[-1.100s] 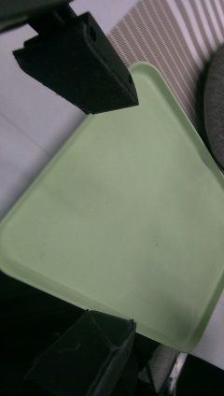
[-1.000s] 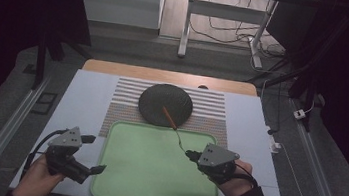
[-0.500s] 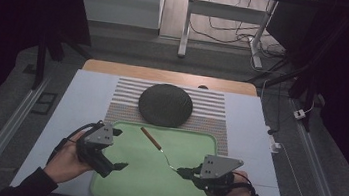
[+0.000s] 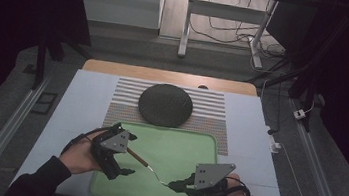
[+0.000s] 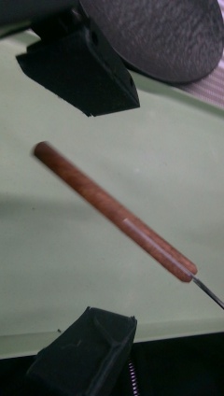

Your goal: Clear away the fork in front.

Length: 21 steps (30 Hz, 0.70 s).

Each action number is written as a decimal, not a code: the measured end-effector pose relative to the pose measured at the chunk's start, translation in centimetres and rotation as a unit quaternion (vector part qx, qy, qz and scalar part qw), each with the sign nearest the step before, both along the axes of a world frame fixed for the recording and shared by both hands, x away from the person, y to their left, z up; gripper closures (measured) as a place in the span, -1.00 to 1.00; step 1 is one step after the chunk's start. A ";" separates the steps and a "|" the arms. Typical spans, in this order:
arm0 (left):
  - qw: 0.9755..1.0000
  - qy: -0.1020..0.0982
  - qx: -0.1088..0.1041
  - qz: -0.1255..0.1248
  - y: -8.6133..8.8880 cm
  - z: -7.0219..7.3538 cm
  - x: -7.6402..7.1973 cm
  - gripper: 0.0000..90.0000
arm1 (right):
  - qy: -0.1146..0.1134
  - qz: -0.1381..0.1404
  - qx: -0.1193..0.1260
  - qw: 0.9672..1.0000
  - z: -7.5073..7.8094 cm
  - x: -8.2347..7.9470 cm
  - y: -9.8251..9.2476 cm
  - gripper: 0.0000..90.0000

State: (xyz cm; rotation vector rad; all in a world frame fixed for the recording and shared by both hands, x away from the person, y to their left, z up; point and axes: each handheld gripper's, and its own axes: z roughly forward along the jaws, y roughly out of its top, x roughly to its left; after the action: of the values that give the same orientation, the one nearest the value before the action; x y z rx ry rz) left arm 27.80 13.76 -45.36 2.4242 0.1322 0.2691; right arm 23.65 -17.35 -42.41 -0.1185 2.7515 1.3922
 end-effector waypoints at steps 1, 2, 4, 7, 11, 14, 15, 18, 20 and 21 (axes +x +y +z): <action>1.000 0.000 0.005 -0.006 -0.1 -0.1 0.0 -0.89 | 0.001 0.004 -0.002 1.000 0.1 -0.1 0.0 1.00; 1.000 0.000 0.010 -0.015 -0.2 -0.2 -0.1 -0.83 | 0.005 0.009 0.002 1.000 0.0 -0.1 0.1 1.00; 1.000 -0.002 0.017 -0.024 -0.4 -0.4 -0.2 -0.61 | 0.008 0.019 0.002 1.000 0.2 -0.3 0.2 1.00; 0.999 -0.009 0.023 -0.040 -0.5 -0.5 -0.4 -0.37 | 0.009 0.030 -0.006 0.999 0.2 -0.4 0.4 1.00; 0.998 -0.017 0.027 -0.060 -0.5 -0.4 -0.6 -0.08 | 0.011 0.039 -0.015 0.999 0.2 -0.4 0.5 1.00; 0.997 -0.018 0.032 -0.074 -0.6 -0.4 -0.8 0.07 | 0.013 0.042 -0.011 0.999 0.1 -0.4 0.5 1.00; 0.996 -0.017 0.033 -0.078 -0.6 -0.4 -0.8 0.12 | 0.013 0.044 -0.012 0.999 0.2 -0.4 0.5 1.00; 0.995 -0.018 0.031 -0.096 -0.6 -0.4 -1.0 0.28 | 0.012 0.046 -0.013 0.999 0.2 -0.4 0.5 1.00; 0.993 -0.015 0.031 -0.109 -0.6 -0.4 -1.1 0.53 | 0.013 0.049 -0.016 0.999 0.3 -0.4 0.5 1.00; 0.993 -0.015 0.032 -0.115 -0.7 -0.4 -1.2 0.56 | 0.013 0.051 -0.017 0.998 0.3 -0.3 0.5 1.00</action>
State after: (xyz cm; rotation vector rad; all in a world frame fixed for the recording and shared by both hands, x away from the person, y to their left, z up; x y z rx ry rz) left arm 26.64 13.11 -45.78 2.4703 -0.1703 0.2079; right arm 23.33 -16.88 -42.06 -0.2466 2.8292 1.3792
